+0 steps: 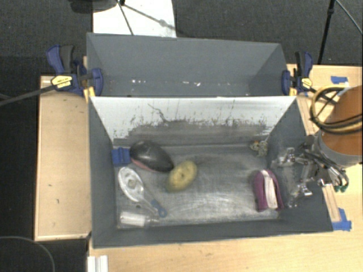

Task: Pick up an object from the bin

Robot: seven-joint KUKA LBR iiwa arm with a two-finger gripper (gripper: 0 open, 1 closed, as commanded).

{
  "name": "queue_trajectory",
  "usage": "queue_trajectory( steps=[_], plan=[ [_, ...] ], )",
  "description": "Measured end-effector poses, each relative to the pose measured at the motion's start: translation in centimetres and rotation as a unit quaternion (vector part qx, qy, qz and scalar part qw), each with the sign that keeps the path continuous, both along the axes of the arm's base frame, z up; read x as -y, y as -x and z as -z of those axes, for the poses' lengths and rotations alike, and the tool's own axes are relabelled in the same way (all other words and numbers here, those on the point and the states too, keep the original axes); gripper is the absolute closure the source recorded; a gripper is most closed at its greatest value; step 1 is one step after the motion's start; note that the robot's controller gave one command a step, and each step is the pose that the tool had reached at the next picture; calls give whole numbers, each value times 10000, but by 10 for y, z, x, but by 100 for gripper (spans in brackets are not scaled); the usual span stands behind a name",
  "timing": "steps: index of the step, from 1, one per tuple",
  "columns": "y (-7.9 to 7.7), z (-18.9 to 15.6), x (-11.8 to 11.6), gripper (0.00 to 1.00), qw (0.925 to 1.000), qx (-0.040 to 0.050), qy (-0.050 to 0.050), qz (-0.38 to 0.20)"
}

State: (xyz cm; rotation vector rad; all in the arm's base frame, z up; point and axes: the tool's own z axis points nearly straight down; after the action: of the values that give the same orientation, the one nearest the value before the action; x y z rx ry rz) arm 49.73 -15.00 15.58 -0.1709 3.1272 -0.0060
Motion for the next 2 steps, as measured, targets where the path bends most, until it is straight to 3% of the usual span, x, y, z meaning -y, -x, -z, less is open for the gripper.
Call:
queue_trajectory(
  steps=[1,2],
  plan=[
    [-55,72,-58,0,9987,-55,-54,-494],
    [-47,18,-20,0,9999,0,-26,-165]
  ],
)
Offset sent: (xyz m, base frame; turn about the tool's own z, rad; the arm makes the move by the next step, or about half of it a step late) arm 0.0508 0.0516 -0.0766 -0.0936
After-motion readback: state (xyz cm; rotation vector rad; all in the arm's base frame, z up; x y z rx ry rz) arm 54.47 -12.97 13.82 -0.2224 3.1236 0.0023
